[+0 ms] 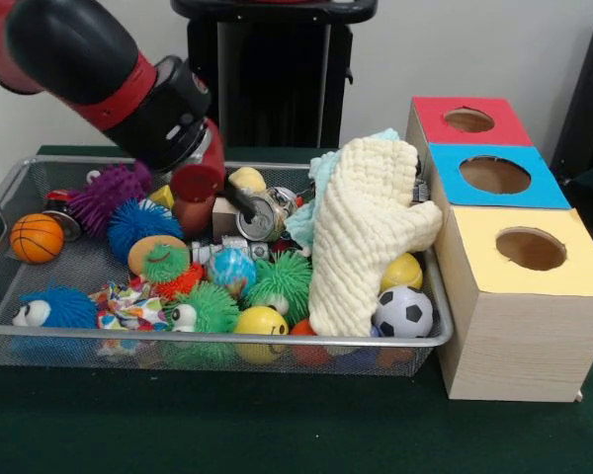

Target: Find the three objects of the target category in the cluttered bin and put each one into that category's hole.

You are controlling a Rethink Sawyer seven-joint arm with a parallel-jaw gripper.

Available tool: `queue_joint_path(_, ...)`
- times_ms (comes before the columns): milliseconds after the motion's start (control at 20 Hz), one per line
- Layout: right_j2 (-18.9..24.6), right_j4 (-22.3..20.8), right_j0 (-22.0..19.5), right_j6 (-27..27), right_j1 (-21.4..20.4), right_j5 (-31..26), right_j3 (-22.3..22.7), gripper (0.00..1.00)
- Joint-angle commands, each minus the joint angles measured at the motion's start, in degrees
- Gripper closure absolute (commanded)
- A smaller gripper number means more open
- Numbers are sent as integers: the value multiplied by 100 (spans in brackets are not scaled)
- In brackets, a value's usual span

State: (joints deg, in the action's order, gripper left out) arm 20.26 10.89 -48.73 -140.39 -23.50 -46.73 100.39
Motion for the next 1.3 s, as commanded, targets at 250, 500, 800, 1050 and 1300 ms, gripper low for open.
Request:
queue_joint_path(250, -534, -876, 345, -175, 93, -3510, -1143, 100)
queue_joint_path(500, -729, -1568, 353, 89, 354, -3557, -1712, 100)
queue_joint_path(800, -796, -2015, 280, 219, 674, -2828, -2001, 100)
queue_joint_path(1050, -831, -2250, 247, 312, 889, -2286, -2302, 100)
queue_joint_path(1300, -922, -2390, 168, 407, 801, -2117, -2392, 100)
